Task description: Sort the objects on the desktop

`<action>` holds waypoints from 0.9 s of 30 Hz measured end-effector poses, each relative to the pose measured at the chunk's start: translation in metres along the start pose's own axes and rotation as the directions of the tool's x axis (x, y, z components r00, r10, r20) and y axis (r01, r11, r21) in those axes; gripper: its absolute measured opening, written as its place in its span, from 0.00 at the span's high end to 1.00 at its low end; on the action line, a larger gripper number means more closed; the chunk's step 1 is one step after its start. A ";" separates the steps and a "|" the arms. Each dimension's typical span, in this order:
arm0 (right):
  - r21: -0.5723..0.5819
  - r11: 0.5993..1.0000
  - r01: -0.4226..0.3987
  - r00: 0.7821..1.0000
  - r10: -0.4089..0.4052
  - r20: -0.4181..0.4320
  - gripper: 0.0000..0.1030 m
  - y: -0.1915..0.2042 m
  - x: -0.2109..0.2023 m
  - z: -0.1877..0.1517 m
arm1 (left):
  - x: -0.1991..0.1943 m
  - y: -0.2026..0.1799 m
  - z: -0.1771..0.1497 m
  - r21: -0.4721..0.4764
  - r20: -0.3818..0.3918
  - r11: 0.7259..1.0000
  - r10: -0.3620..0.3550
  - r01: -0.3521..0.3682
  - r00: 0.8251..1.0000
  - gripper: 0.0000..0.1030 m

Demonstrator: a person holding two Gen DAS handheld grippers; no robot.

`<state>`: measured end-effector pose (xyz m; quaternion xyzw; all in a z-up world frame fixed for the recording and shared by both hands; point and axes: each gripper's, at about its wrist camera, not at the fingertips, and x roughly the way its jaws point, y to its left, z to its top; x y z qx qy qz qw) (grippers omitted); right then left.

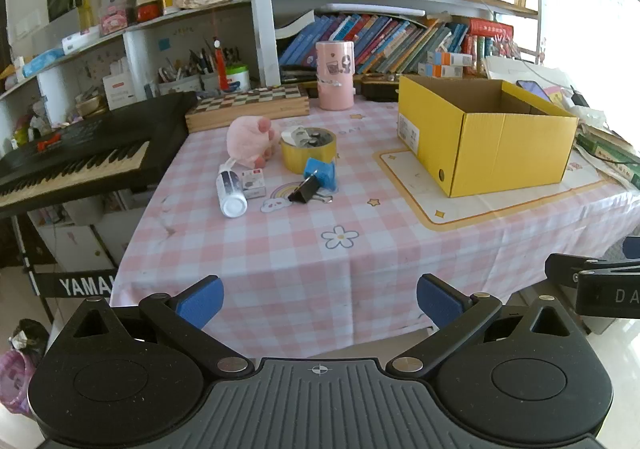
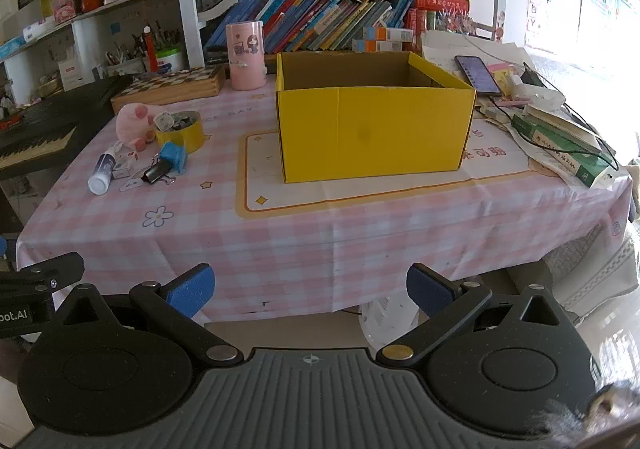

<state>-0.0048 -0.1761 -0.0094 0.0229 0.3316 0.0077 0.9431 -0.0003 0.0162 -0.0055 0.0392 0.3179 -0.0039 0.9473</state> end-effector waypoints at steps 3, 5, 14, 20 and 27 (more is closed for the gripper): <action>0.007 1.000 0.001 1.000 -0.001 -0.003 0.00 -0.001 0.001 0.002 | 0.001 0.000 0.000 0.006 -0.001 1.000 0.000 0.000 1.000 0.00; 0.010 1.000 0.000 1.000 0.000 -0.002 0.00 -0.001 0.001 0.003 | 0.001 0.000 0.001 0.006 0.000 1.000 0.001 -0.001 1.000 0.00; 0.015 1.000 0.001 1.000 -0.001 0.001 0.00 -0.001 0.001 0.007 | 0.002 0.001 0.003 0.007 0.002 1.000 0.001 -0.001 1.000 0.00; 0.014 1.000 0.001 1.000 -0.001 0.001 0.00 -0.001 0.001 0.006 | 0.002 0.002 0.007 0.008 -0.001 1.000 0.000 0.000 1.000 0.00; 0.017 1.000 0.002 1.000 -0.002 -0.001 0.00 -0.003 0.002 0.009 | 0.004 0.003 0.009 0.009 -0.005 1.000 0.002 -0.002 1.000 0.00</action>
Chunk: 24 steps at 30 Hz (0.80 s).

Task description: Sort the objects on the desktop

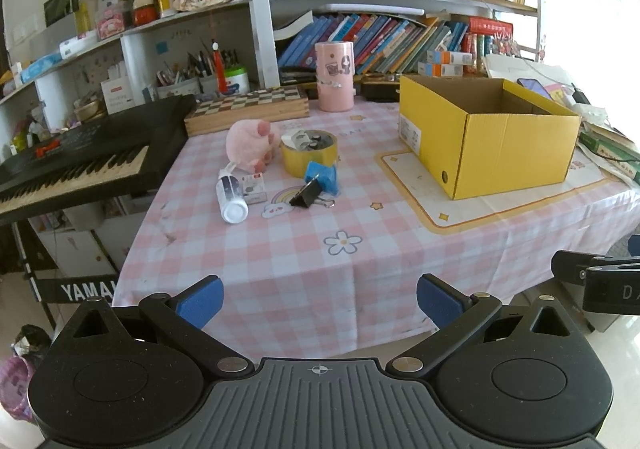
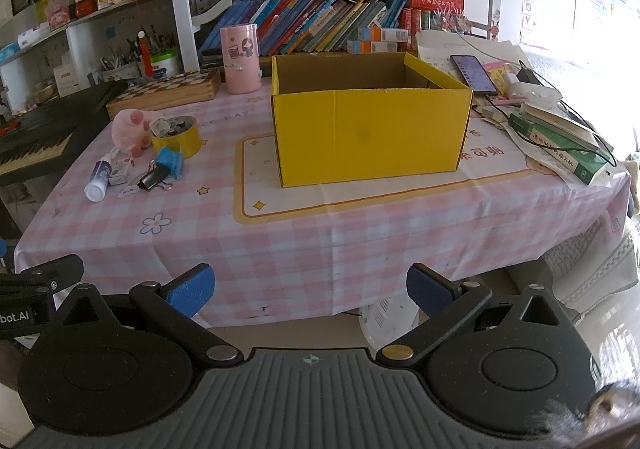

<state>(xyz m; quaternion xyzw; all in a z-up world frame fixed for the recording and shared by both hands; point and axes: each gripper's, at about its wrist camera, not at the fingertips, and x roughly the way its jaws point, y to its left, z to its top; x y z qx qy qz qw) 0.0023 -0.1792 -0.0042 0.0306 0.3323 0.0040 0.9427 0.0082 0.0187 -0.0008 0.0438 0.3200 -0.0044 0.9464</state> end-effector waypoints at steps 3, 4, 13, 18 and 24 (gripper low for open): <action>-0.001 1.000 0.000 1.000 0.000 0.000 0.00 0.000 0.000 -0.001 | 0.001 0.001 0.001 -0.001 0.000 1.000 0.000 0.000 1.000 0.00; -0.001 1.000 0.000 1.000 0.000 0.000 0.00 0.000 0.000 -0.001 | 0.001 0.001 0.000 0.000 0.000 1.000 0.000 0.000 1.000 0.00; -0.001 1.000 -0.001 1.000 0.001 -0.003 0.00 0.000 0.001 0.000 | 0.005 0.002 0.001 0.000 -0.006 1.000 0.000 0.000 1.000 0.00; -0.005 1.000 -0.002 1.000 0.002 -0.010 0.00 0.004 0.007 0.003 | 0.008 0.004 0.000 -0.001 -0.009 1.000 0.003 -0.003 1.000 0.00; -0.015 1.000 -0.005 1.000 0.004 -0.011 0.00 0.009 0.011 0.004 | 0.009 0.005 -0.001 -0.001 -0.008 1.000 0.009 -0.009 1.000 0.00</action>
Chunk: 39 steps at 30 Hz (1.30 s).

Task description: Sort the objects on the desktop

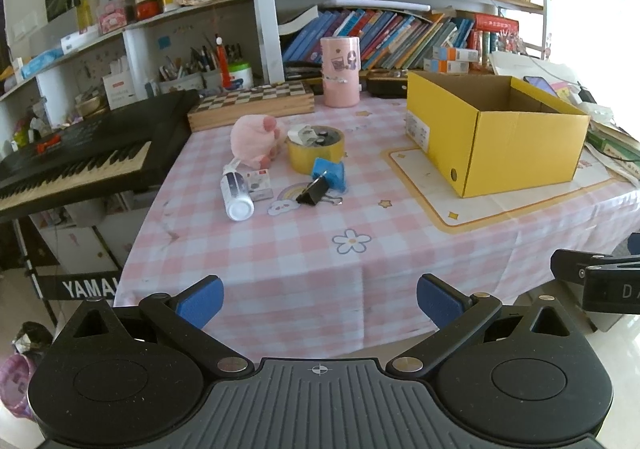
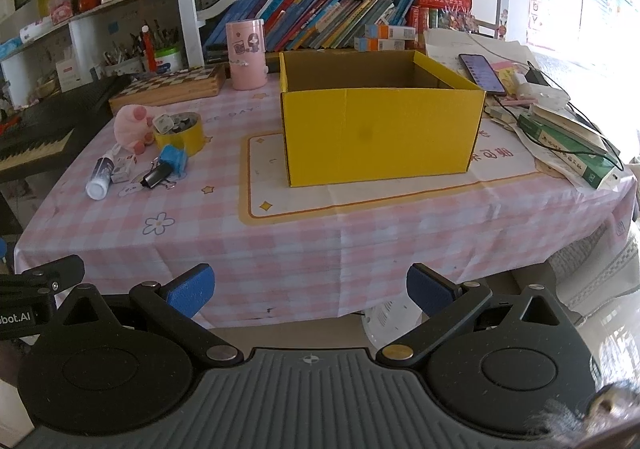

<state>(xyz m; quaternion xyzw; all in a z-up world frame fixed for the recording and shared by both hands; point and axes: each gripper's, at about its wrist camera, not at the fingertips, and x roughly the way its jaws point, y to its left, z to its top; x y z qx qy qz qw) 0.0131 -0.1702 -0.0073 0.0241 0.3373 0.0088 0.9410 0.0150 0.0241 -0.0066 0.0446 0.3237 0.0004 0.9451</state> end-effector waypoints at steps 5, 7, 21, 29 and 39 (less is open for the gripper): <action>-0.005 1.000 0.000 1.000 0.000 0.002 0.00 0.002 0.001 0.000 | -0.001 0.001 0.000 0.005 0.003 1.000 0.001 -0.001 1.000 0.00; -0.007 1.000 0.000 1.000 0.000 0.001 0.00 0.003 0.001 0.000 | -0.001 0.001 0.000 0.008 0.007 1.000 0.003 -0.004 1.000 0.00; -0.028 0.999 -0.020 1.000 0.020 0.003 0.00 0.012 0.002 -0.001 | -0.003 0.005 -0.002 0.005 0.009 1.000 0.007 -0.007 1.000 0.00; -0.051 0.997 -0.059 0.998 0.058 -0.009 0.01 0.021 0.004 -0.001 | -0.003 0.007 -0.003 0.009 0.007 1.000 0.011 -0.011 1.000 0.00; -0.087 0.990 -0.111 0.994 0.110 -0.016 0.02 0.039 0.006 -0.001 | -0.006 0.014 -0.007 0.053 0.007 0.998 0.024 -0.024 1.000 0.00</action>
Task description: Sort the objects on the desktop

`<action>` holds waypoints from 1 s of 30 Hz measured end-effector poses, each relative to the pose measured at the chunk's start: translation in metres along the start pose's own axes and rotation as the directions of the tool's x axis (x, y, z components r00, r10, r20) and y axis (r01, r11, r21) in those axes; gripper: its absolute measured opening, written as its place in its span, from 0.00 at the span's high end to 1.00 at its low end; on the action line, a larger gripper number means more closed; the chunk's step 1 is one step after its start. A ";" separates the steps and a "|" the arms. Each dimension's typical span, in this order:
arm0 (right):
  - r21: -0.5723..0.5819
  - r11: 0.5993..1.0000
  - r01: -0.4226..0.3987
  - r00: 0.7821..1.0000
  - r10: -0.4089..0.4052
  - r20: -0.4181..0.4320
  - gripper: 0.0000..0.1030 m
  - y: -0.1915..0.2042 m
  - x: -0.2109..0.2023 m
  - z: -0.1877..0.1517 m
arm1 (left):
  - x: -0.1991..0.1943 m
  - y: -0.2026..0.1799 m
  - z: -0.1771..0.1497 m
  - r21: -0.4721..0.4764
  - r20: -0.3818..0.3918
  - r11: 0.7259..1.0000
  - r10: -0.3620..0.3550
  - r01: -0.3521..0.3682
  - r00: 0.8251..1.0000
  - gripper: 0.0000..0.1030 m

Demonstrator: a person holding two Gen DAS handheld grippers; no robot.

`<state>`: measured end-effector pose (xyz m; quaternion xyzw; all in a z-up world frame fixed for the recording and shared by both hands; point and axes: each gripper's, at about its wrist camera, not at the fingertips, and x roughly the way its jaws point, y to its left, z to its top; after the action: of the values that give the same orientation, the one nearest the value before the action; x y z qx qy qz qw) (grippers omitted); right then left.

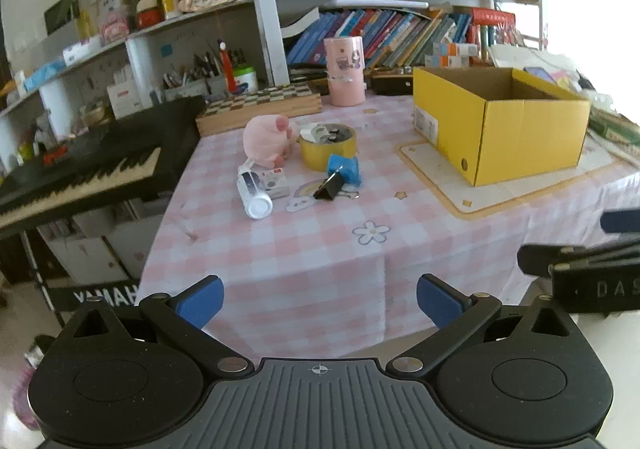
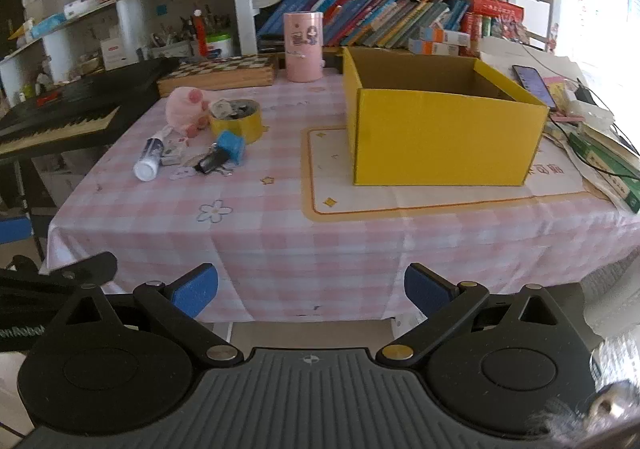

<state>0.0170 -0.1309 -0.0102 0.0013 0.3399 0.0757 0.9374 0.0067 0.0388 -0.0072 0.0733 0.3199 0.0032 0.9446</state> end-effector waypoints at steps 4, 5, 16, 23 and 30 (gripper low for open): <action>0.004 1.000 -0.026 1.000 0.026 -0.004 0.02 0.005 0.002 0.003 | -0.001 0.011 -0.002 -0.019 -0.009 1.000 -0.008 0.008 1.000 0.00; 0.001 1.000 -0.031 1.000 0.031 -0.005 0.02 0.007 0.002 0.004 | -0.001 0.013 -0.003 -0.025 -0.012 1.000 -0.009 0.009 1.000 0.00; -0.062 0.995 -0.073 0.997 0.073 -0.006 0.02 0.030 0.010 0.016 | -0.002 0.034 -0.007 -0.087 -0.024 0.996 0.033 -0.035 0.999 0.00; -0.091 0.990 -0.105 0.994 0.103 -0.026 0.02 0.043 0.022 0.022 | 0.002 0.042 -0.009 -0.097 -0.046 0.992 0.079 -0.083 0.996 0.00; -0.118 0.984 -0.134 0.990 0.128 -0.056 0.02 0.050 0.040 0.031 | 0.016 0.052 -0.007 -0.138 -0.074 0.985 0.092 -0.102 0.993 0.00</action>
<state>0.0601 -0.0745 -0.0097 -0.0351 0.3564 0.1579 0.9202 0.0170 0.0924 -0.0152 0.0214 0.3466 0.0742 0.9348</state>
